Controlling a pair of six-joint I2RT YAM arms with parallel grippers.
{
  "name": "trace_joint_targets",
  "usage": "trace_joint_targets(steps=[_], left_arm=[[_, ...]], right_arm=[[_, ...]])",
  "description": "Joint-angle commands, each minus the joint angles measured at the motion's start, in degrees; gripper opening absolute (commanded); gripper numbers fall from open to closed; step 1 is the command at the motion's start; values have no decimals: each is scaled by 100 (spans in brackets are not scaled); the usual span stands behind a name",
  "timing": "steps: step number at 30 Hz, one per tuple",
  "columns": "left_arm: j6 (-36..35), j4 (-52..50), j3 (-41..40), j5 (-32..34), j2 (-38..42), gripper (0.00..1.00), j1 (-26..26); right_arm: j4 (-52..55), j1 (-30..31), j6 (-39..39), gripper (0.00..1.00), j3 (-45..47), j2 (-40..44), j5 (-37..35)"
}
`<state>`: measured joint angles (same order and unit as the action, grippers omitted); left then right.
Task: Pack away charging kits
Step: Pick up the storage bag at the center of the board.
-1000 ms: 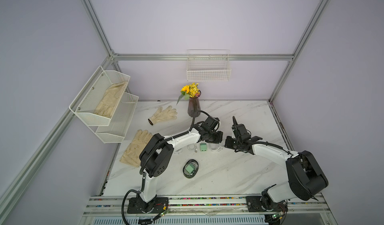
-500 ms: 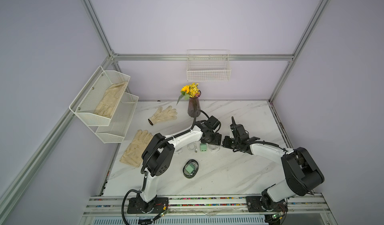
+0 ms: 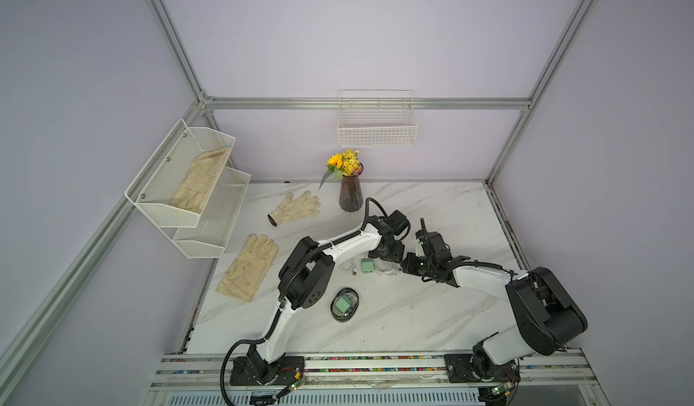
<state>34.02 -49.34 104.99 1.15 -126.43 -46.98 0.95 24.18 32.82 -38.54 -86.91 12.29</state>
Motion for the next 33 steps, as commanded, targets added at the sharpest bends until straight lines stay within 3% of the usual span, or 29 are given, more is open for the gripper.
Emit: trace_joint_targets(steps=[1,7,10,14,16,26,33], left_arm=[[78,-250,584,120,-72,63,-29],[52,-251,601,61,-131,47,-29],[44,-248,618,61,-119,28,-23],[-23,-243,633,-33,-98,13,-30],[-30,-244,620,-107,-79,0,-28],[32,501,138,-844,346,0,-4],[181,1554,-795,-1571,900,0,136]], right_arm=[[-378,25,84,0,48,215,137],[-526,31,109,0,49,186,221],[-517,25,98,0,17,166,231],[-465,25,83,0,6,198,213],[-417,27,72,0,5,234,191],[-15,25,58,0,-133,404,135],[350,25,81,0,-241,618,-8]])
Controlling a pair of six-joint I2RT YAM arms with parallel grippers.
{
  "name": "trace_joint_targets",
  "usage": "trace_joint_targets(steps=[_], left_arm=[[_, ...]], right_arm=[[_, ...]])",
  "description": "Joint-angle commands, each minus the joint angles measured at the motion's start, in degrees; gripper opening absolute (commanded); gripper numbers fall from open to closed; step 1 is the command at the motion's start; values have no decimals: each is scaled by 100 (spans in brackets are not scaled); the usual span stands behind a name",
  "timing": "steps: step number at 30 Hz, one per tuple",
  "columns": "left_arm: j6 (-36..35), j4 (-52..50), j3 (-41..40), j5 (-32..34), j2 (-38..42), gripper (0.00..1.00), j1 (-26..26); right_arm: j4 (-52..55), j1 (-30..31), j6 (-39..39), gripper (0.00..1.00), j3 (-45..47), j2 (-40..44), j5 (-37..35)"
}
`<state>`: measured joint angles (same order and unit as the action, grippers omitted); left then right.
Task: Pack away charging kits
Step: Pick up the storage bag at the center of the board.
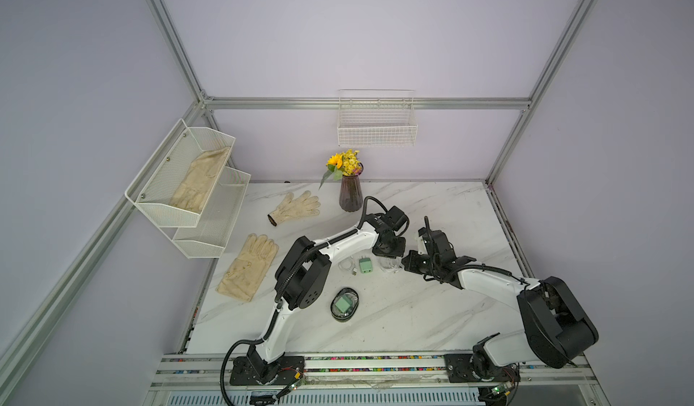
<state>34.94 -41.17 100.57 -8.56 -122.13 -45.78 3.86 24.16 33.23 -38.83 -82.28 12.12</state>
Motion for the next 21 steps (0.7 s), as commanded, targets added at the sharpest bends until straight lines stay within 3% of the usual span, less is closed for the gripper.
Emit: trace_joint_targets(steps=[1,9,21], left_arm=[[90,831,-491,-616,554,0,45],[156,1501,-1410,-990,1056,0,324],[273,2282,-1996,-1118,1323,0,388]], right_arm=[[78,34,51,0,-189,168,9],[218,-32,43,0,-111,197,-180],[220,-122,-89,0,76,-174,-247]])
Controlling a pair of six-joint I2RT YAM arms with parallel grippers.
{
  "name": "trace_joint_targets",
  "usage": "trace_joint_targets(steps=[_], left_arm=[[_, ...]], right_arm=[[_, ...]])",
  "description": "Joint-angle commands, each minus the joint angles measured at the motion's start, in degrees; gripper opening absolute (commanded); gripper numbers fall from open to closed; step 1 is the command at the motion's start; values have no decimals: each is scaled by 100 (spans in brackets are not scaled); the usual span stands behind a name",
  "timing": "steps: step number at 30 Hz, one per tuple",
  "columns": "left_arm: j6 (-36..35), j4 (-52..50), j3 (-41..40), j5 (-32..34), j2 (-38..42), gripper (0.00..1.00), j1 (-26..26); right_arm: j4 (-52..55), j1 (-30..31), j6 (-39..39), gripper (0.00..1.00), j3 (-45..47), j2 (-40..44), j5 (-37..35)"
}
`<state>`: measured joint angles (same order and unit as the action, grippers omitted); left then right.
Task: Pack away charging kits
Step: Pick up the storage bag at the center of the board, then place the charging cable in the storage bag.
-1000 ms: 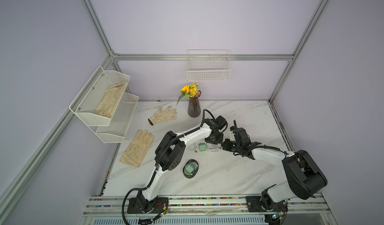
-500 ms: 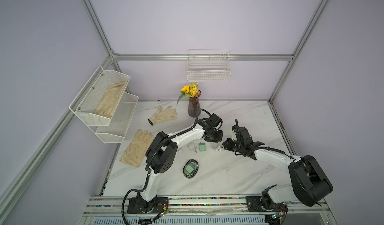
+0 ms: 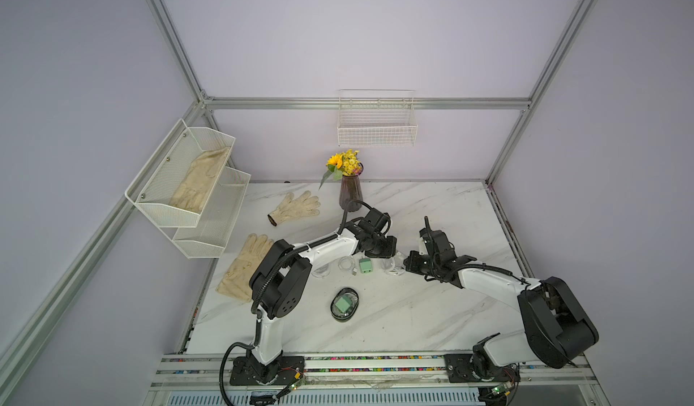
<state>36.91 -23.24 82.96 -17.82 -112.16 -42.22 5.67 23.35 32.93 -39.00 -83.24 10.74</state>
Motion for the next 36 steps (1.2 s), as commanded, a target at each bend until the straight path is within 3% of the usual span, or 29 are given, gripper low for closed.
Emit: trace_joint_targets(steps=[1,13,28,36], left_arm=[[77,562,-285,-214,344,0,34],[247,1570,-1009,-8,609,0,20],[177,1665,-1175,-181,549,0,-73],[133,1635,-1210,-109,531,0,-117]], right_arm=[[48,-50,-57,0,87,-110,-107],[375,-119,-312,0,-213,-587,180],[430,-494,-246,0,-727,-830,442],[308,-630,-283,0,-767,-984,1001]])
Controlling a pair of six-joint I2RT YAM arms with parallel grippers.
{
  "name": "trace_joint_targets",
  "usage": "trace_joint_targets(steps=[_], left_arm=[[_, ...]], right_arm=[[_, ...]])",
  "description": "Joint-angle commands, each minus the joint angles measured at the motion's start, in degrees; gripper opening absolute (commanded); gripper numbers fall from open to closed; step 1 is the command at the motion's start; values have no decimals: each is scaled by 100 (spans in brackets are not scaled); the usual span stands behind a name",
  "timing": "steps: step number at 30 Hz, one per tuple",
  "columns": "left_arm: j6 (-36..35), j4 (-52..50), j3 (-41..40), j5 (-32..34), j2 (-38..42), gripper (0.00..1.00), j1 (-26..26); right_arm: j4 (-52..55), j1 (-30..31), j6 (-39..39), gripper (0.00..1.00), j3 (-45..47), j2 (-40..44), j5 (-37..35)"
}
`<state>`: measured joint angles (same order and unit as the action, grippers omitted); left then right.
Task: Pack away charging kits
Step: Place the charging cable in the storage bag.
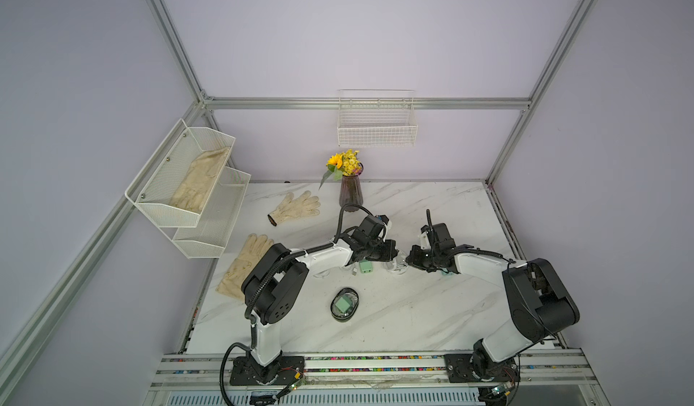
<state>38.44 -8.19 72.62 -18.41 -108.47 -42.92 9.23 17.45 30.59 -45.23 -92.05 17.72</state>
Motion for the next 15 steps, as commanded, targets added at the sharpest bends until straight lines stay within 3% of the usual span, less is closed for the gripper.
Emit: trace_joint_targets(steps=[1,9,15], left_arm=[[-15,129,-178,-32,159,0,-49],[59,61,-196,78,145,0,-50],[98,63,-196,108,149,0,-47]], right_arm=[[-95,-36,-11,0,-143,-66,401],[-115,-38,193,0,-222,352,359],[-341,-36,230,0,-143,132,418]])
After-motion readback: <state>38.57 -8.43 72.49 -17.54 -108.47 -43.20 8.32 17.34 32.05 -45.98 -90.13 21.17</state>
